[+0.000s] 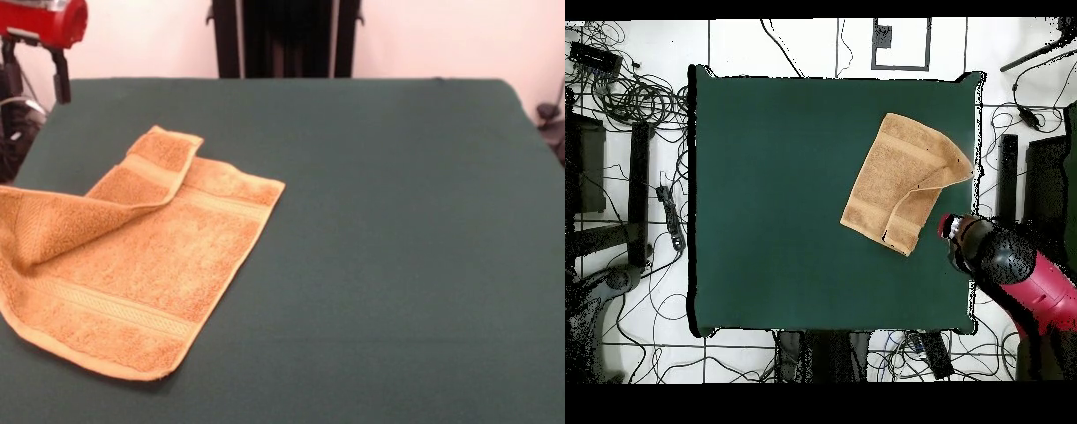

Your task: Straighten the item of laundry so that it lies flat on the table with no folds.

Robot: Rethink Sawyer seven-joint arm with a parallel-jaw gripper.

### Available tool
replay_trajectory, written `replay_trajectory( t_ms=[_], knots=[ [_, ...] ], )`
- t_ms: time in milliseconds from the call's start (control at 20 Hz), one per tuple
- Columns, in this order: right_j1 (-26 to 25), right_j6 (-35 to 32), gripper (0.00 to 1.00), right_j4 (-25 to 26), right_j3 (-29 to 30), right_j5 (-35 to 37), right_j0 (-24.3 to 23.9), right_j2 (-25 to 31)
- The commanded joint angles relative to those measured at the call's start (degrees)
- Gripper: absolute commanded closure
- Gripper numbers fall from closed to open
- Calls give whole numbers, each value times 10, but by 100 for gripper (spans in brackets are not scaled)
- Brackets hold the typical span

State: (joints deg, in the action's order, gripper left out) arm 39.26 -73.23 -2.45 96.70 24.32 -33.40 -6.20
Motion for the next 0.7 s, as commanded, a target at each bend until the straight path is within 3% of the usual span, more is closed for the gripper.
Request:
replay_trajectory(
  t_ms=[50, 700],
  knots=[
    [-16, -97, 0, -10, 8, 66, 21, 29],
    [-27, -121, 0, -28, 12, 52, 32, 35]
  ],
)
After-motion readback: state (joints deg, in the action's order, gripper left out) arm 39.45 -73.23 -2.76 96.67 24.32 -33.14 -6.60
